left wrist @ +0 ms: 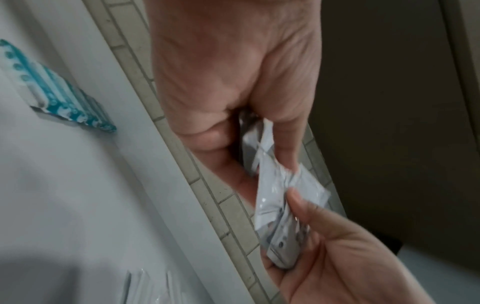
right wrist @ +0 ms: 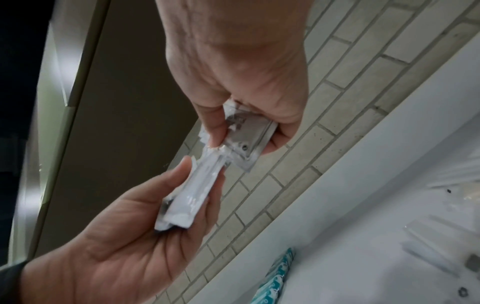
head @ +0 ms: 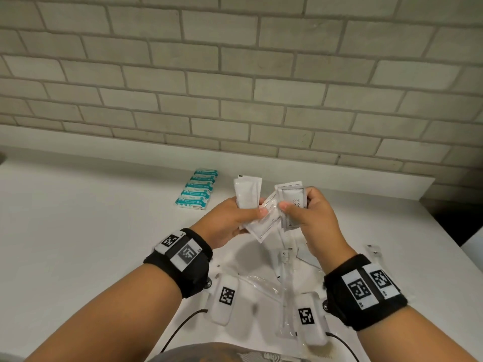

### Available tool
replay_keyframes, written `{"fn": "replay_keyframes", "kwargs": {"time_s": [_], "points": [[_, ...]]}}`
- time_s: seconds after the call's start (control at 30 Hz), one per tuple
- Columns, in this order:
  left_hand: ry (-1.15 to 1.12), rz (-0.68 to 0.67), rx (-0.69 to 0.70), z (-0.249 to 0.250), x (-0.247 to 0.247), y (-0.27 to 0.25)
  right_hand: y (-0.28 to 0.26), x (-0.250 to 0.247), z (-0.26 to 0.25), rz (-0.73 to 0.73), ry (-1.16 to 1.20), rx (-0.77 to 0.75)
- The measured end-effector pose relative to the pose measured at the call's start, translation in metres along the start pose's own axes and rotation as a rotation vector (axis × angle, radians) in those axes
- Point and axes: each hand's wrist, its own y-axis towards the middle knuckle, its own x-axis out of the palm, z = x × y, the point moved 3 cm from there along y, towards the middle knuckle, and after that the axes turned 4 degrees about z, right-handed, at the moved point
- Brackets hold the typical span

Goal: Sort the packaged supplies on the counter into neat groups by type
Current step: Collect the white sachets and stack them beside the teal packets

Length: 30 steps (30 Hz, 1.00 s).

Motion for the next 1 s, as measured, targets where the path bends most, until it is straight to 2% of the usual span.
{"fn": "replay_keyframes", "kwargs": {"time_s": [0.07, 0.2, 0.27, 0.33, 0.4, 0.5, 0.57, 0.63, 0.73, 0.83, 0.87, 0.93, 1.0], "points": [[0.029, -0.030, -0.039, -0.005, -0.002, -0.003, 0.001, -0.005, 0.002, 0.069, 0.009, 0.006], [0.067, 0.116, -0.029, -0.009, -0.012, -0.002, -0.001, -0.009, 0.004, 0.022, -0.061, 0.019], [0.139, 0.183, -0.038, -0.007, -0.019, -0.001, -0.001, -0.012, 0.000, 0.041, -0.215, -0.057], [0.281, 0.192, -0.051, -0.005, -0.024, 0.001, -0.002, -0.016, -0.011, 0.048, -0.365, -0.174], [0.382, 0.140, -0.058, -0.004, -0.021, 0.002, -0.003, -0.009, -0.023, -0.106, -0.477, -0.212], [0.367, 0.015, -0.037, -0.003, -0.008, 0.000, -0.008, 0.010, -0.022, -0.500, -0.742, -0.117], [0.326, -0.022, -0.040, -0.002, -0.002, -0.002, -0.009, 0.015, -0.012, -0.579, -0.813, -0.039], [0.211, -0.007, -0.081, -0.004, -0.003, -0.003, -0.008, 0.012, -0.003, -0.511, -0.754, 0.007], [-0.056, 0.009, -0.157, -0.007, -0.011, -0.006, -0.004, 0.003, 0.005, -0.302, -0.604, 0.077], [-0.056, 0.012, -0.120, -0.010, -0.014, -0.007, 0.002, -0.008, 0.007, -0.085, -0.266, 0.098], [-0.018, 0.023, -0.098, -0.010, -0.013, -0.007, 0.003, -0.008, 0.007, -0.078, -0.134, 0.111], [0.075, 0.054, -0.062, -0.009, -0.008, -0.007, 0.003, -0.002, 0.006, -0.160, 0.078, 0.157], [0.174, 0.067, -0.031, -0.008, -0.004, -0.006, -0.002, 0.008, 0.003, -0.274, 0.149, 0.191]]}}
